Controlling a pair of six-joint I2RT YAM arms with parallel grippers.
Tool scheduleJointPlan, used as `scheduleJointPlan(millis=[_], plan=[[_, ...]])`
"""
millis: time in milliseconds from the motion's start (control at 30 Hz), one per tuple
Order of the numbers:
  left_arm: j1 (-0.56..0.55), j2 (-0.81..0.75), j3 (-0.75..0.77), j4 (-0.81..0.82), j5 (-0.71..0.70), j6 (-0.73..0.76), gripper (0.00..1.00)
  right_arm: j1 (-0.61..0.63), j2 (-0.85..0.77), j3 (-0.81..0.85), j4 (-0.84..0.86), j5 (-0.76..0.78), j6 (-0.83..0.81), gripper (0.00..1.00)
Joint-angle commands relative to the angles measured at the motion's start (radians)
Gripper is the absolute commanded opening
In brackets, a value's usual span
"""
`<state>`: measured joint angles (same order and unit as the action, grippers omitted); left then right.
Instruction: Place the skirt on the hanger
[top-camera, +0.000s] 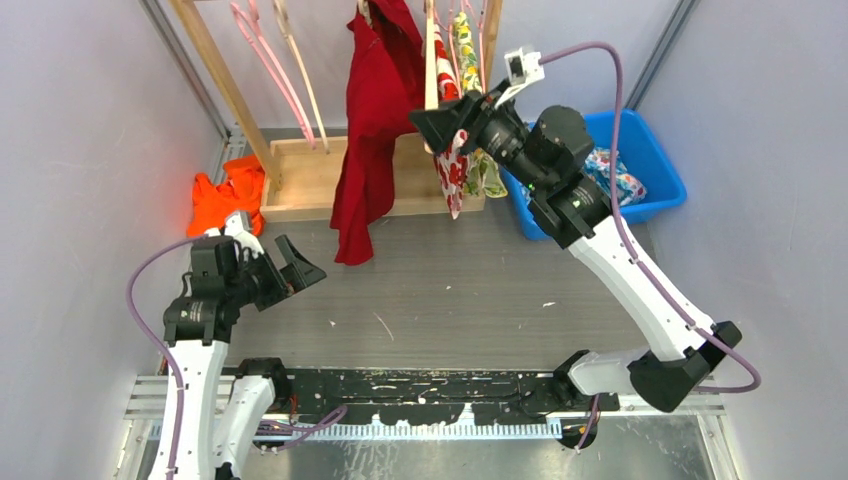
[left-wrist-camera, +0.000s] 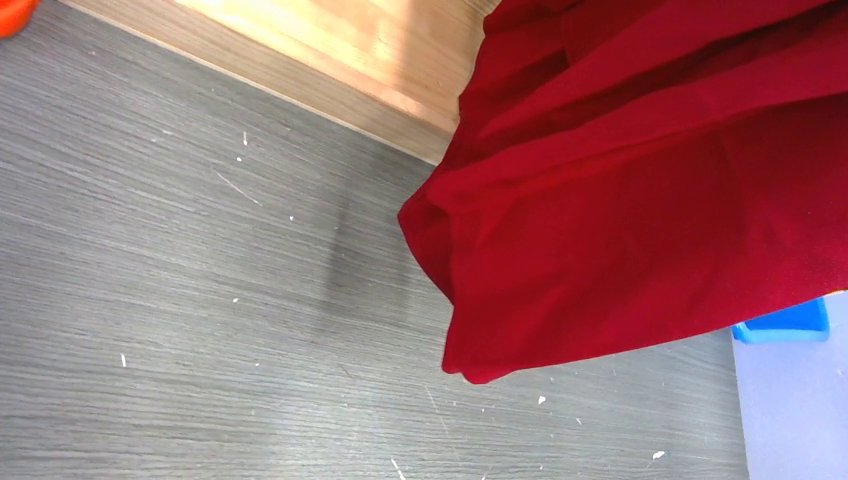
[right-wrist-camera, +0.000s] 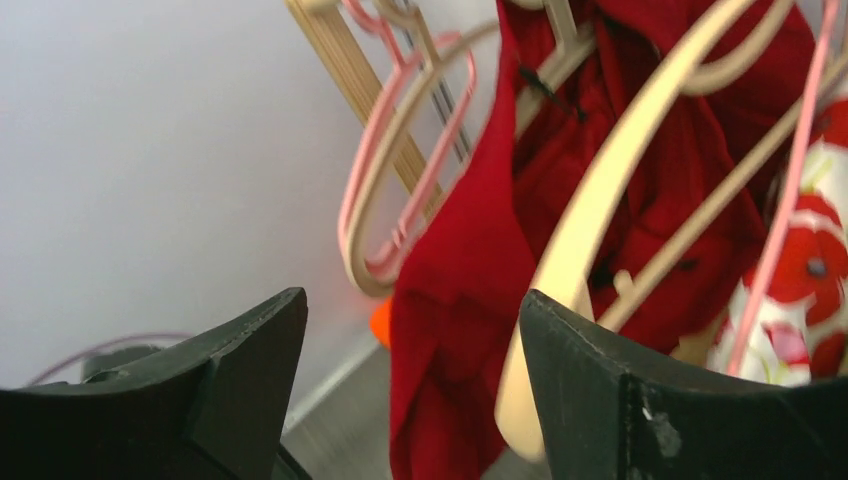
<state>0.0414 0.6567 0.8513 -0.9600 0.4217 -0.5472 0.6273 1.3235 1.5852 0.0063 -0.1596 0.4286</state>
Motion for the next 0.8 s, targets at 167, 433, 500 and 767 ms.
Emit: scheduleJointPlan(millis=[167, 433, 500, 767], plan=[[0.005, -0.025, -0.035, 0.092, 0.031, -0.024, 1.00, 0.005, -0.156, -0.208, -0.055, 0.017, -0.022, 0.89], [0.004, -0.011, -0.034, 0.111, 0.028, -0.031, 1.00, 0.005, -0.208, -0.279, -0.071, 0.024, -0.027, 0.91], [0.005, -0.008, -0.034, 0.115, 0.027, -0.033, 1.00, 0.005, -0.211, -0.290, -0.076, 0.027, -0.028, 0.91], [0.005, -0.012, -0.060, 0.164, 0.044, -0.061, 1.00, 0.005, -0.247, -0.373, -0.101, 0.092, -0.034, 0.92]])
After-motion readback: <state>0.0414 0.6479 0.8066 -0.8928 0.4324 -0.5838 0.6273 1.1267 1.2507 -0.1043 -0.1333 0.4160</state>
